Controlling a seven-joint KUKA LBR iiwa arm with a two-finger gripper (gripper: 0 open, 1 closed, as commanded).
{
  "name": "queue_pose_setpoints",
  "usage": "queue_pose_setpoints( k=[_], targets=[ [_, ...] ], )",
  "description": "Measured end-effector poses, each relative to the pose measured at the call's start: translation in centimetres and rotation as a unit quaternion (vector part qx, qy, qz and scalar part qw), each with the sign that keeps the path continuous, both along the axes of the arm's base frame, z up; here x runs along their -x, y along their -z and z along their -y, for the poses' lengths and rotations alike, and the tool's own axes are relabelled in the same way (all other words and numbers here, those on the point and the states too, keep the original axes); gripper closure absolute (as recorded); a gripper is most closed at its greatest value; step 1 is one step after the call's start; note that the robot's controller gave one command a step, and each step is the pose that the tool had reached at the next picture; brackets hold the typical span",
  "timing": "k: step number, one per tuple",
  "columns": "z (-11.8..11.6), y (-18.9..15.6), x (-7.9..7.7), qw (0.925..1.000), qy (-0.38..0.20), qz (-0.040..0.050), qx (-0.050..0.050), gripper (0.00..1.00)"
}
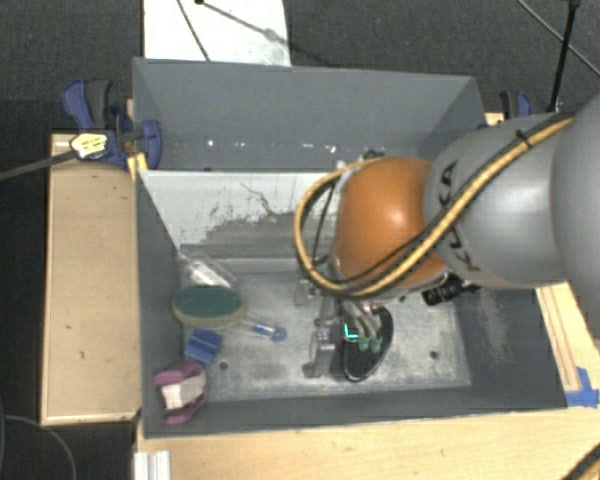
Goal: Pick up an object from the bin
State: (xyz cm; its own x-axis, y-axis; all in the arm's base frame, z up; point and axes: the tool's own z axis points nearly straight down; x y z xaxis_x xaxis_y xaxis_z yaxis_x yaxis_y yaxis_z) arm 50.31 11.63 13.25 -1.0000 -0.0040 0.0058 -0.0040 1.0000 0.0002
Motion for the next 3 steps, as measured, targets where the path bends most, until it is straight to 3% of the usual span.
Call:
queue_pose_setpoints(
  k=[1, 2, 3],
  targets=[
    [1.8, 0.9, -0.4, 0.9999, 0.017, 0.0023, 0.000, 0.00],
    [-4.7, 6.4, -1.1, 0.9969, 0.079, 0.0014, -0.001, 0.00],
    [-5.8, 6.2, -7.4, 0.9901, 0.140, 0.0053, -0.001, 0.00]
  ],
)
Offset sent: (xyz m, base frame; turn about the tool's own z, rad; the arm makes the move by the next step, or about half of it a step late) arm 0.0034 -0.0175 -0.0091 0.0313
